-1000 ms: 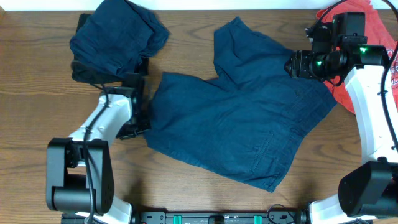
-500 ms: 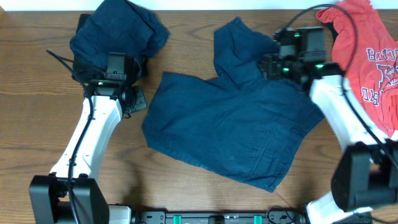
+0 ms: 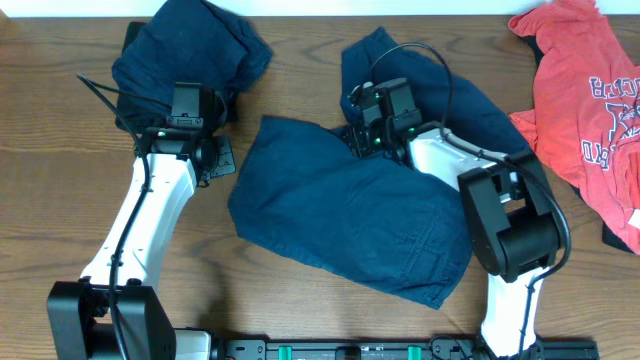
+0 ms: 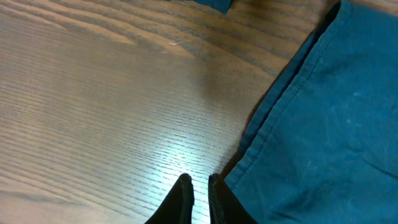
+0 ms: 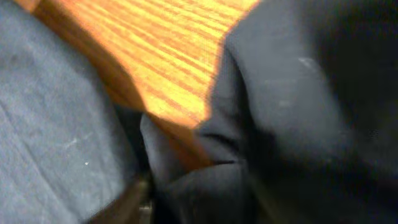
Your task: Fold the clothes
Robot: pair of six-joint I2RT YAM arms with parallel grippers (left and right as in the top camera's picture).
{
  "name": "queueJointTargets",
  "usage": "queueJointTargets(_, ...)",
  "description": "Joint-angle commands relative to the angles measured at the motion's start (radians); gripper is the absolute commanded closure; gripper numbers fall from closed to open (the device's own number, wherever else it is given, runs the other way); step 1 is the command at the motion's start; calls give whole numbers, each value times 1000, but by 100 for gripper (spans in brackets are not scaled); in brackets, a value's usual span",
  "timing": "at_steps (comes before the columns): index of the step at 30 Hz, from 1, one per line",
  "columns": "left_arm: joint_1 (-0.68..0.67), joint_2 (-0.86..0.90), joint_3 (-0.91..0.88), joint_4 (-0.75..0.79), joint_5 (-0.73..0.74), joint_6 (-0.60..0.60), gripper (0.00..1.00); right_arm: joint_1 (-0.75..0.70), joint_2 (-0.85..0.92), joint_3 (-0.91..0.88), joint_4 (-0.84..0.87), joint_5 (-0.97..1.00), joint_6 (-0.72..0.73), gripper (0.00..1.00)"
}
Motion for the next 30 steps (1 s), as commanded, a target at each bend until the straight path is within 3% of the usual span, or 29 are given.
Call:
queueJointTargets(1,0,0,13,0,-16,26,87,15,6,-2,-17,5,2,94)
queueJointTargets(2,0,0,13,1,-16,26,87,19,6,-2,-28,6,2,99)
queueJointTargets(7,1,0,13,11,-25,25,87,47,6,-1,-139,6,-33,99)
queueJointTargets(14,5,0,13,20,-49,26,87,135,4,36,-431,11,-209,99)
queueJointTargets(20,5,0,13,50,-53,25,87,161,-50,93,-592,-18,-219,97)
queueJointTargets(25,5,0,13,103,46,33,87,108,-185,199,-662,-19,-193,57)
queueJointTargets(27,4,0,13,131,117,32,87,73,-246,242,-678,5,-163,33)
queueJointTargets(30,-9,0,13,173,225,32,83,7,-323,292,-679,44,-129,19)
